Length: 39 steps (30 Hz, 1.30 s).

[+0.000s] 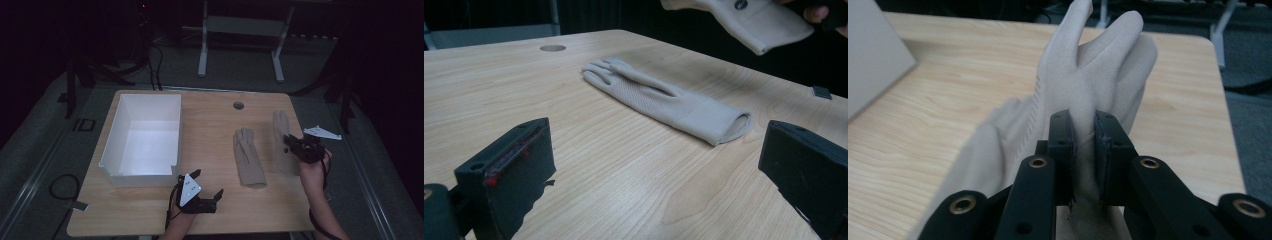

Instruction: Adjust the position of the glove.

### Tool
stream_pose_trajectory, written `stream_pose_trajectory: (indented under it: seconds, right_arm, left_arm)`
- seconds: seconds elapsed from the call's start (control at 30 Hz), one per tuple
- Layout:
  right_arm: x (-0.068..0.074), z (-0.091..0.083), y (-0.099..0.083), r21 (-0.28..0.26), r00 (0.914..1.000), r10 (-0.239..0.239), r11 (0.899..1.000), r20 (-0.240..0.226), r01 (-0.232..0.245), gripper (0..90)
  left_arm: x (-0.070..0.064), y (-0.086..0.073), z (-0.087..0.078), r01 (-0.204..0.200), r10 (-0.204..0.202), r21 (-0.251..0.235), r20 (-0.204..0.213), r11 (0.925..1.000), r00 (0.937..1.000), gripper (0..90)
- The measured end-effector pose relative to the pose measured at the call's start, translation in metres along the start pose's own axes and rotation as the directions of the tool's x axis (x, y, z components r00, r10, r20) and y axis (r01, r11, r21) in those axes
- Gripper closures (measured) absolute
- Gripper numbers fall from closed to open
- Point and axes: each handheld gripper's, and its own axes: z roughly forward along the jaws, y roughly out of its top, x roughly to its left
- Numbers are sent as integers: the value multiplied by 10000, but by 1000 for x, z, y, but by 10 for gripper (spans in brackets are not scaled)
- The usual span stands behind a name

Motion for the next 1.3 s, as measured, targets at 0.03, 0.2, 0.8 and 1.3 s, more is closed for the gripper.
stream_pose_trajectory:
  seconds: [0.03, 0.2, 0.8, 1.3]
  right_arm:
    - [3, 0, 2, -55, 10000, -13, 10000, -58, 12, 796]
    - [23, 3, 12, -140, 9989, -76, 9999, -452, 70, 796]
    - [87, 33, 11, 341, 9919, -369, 9986, -1213, 413, 795]
    - [87, 61, -21, 1220, 9962, -65, 9924, -873, 172, 794]
  left_arm:
    - [0, 0, 0, 0, 0, 0, 0, 10000, 10000, 16]
    - [0, 0, 0, 0, 0, 2, 3, 10000, 10000, 16]
    - [0, 0, 0, -103, 103, 39, 34, 9999, 9999, 16]
    - [0, 0, 0, -110, 110, 36, 42, 9999, 9999, 16]
